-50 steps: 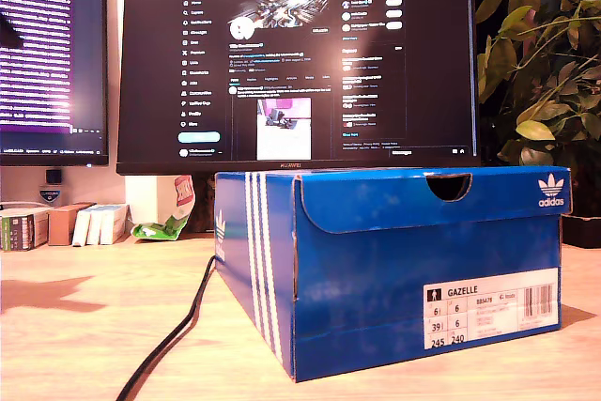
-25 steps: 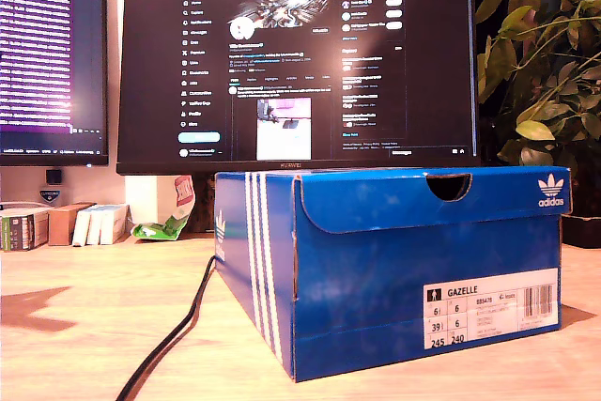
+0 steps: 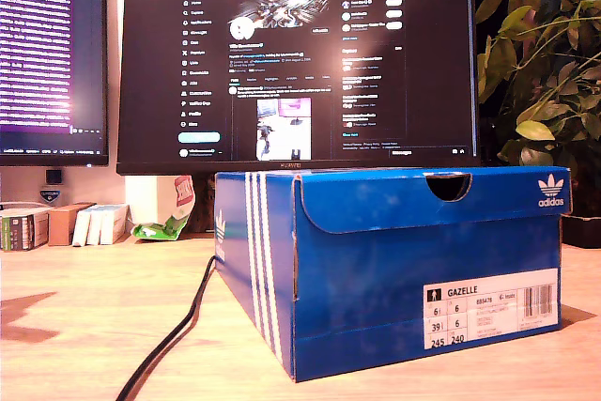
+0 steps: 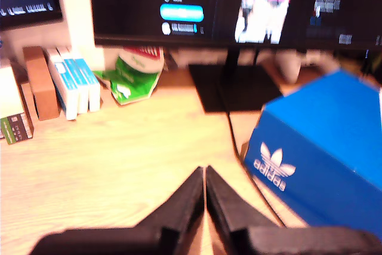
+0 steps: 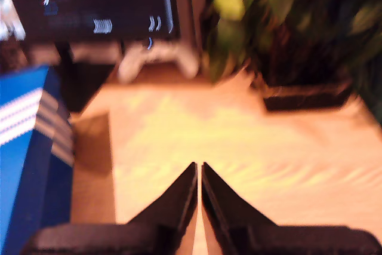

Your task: Close the blue shoebox by pushing the lid with your left arm and holding the box in place with your right arm

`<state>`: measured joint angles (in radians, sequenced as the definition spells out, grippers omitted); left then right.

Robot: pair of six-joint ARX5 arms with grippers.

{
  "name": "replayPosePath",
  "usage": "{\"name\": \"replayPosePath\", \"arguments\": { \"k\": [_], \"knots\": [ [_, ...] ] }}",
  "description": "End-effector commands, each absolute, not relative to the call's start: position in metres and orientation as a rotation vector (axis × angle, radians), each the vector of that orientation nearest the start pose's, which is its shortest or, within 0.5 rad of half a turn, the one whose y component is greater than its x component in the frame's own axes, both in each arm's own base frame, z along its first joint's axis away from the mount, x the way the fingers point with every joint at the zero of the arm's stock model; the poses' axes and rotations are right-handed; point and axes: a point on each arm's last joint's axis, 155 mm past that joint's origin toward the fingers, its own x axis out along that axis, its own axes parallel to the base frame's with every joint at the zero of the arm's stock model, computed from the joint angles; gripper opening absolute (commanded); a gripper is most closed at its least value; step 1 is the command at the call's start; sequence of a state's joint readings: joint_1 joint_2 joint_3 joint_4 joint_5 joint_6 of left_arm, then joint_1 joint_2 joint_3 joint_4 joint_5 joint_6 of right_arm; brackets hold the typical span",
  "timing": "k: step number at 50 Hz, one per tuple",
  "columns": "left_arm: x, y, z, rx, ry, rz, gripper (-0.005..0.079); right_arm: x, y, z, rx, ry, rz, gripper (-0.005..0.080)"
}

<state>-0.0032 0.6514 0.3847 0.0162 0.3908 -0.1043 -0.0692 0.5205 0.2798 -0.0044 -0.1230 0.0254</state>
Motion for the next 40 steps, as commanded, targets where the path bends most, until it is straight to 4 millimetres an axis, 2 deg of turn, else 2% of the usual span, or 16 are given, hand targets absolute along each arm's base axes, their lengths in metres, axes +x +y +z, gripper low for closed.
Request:
{"name": "replayPosePath", "arguments": {
  "k": [1, 14, 18, 26, 30, 36, 40],
  "knots": [
    [0.288, -0.079, 0.187, -0.155, 0.269, -0.403, -0.0011, 0.286, 0.01, 0.17, 0.044, 0.25, 0.073, -0.001],
    [0.283, -0.087, 0.158, -0.173, 0.301, -0.376, -0.0011, 0.274, 0.016, 0.14, 0.069, 0.253, 0.025, -0.001],
    [0.281, -0.086, 0.153, -0.166, 0.297, -0.362, -0.0011, 0.271, 0.013, 0.132, 0.058, 0.251, -0.005, -0.0009],
    [0.282, -0.074, 0.147, -0.152, 0.263, -0.296, -0.0011, 0.264, -0.01, 0.114, 0.047, 0.243, -0.132, 0.0],
    [0.282, -0.07, 0.139, -0.147, 0.257, -0.278, -0.0011, 0.26, -0.012, 0.102, 0.046, 0.26, -0.14, 0.0],
    [0.278, -0.07, 0.122, -0.157, 0.254, -0.278, -0.0011, 0.262, 0.001, 0.111, 0.032, 0.223, -0.063, 0.0],
    [0.274, -0.069, 0.111, -0.156, 0.256, -0.277, -0.0011, 0.263, 0.003, 0.117, 0.013, 0.201, -0.052, 0.0]
  ]
}}
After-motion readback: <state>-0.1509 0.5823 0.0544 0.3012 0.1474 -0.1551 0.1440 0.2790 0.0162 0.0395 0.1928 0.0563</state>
